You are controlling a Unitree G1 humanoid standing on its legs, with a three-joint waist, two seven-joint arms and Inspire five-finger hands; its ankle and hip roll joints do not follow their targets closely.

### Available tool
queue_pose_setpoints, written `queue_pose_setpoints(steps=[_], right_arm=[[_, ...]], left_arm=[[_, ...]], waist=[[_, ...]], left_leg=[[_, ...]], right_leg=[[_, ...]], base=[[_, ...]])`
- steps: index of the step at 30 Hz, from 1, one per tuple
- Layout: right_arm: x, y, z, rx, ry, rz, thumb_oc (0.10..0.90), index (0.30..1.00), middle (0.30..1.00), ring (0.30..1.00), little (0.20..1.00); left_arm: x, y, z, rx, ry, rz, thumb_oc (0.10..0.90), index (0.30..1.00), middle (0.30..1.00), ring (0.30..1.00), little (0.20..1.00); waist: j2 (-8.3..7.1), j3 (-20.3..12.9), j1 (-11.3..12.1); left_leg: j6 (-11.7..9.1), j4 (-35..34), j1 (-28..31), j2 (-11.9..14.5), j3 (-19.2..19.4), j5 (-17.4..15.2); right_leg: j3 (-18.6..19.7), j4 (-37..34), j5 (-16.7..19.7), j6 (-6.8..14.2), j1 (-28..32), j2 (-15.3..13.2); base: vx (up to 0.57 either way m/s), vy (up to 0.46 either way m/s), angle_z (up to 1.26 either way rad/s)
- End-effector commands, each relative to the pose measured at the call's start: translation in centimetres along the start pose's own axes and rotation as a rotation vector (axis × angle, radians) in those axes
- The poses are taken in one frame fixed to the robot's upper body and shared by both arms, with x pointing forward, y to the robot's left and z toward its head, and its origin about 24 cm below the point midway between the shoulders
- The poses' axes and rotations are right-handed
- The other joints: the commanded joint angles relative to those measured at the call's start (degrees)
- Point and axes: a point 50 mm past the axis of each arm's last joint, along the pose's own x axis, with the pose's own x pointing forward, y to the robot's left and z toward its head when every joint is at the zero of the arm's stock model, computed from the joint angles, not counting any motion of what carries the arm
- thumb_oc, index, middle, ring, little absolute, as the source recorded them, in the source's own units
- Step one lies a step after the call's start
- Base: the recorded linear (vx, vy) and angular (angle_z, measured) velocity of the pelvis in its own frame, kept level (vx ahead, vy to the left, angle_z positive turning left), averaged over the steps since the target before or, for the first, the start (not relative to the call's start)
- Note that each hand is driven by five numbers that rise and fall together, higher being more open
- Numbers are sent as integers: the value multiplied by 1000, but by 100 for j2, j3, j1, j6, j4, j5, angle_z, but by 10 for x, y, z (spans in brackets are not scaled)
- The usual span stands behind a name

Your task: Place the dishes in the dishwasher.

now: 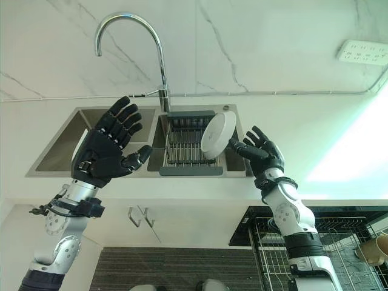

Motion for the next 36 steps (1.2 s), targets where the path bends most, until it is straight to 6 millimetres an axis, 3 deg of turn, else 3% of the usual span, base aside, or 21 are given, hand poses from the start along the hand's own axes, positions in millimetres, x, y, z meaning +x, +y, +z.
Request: queue_pose_setpoints(steps=[1, 12, 19, 36], right_arm=[[14, 31, 70, -16, -261, 105, 800, 900, 900, 900, 900], [18, 37, 72, -39, -266, 115, 800, 900, 900, 900, 900], [27, 28, 54, 16, -178, 101, 800, 900, 900, 900, 900], [40, 38, 60, -12, -139, 129, 800, 900, 900, 900, 900]], left_arm=[[19, -6, 43, 43, -254, -64, 800, 900, 900, 900, 900], [20, -6, 43, 44, -249, -66, 800, 900, 900, 900, 900], [23, -8, 41, 41, -235, -83, 800, 900, 900, 900, 900], [23, -8, 38, 35, -213, -91, 800, 900, 900, 900, 900]], waist=[[-280, -221, 132], [-280, -203, 183], [-248, -202, 260], [-224, -210, 431]], left_leg=[[-269, 1032, -206, 185, -107, 221], [-269, 1111, -285, 182, -147, 240], [-286, 1137, -340, 181, -185, 281], [-302, 1190, -444, 110, -308, 356]], right_leg=[[-73, -977, -151, 355, 999, -41], [-66, -977, -160, 346, 1018, -17], [-128, -977, -180, 338, 1053, -28], [-242, -977, -190, 321, 1097, -60]], base=[[0, 0, 0], [-11, -6, 3], [-12, -11, 3], [6, -3, 4]])
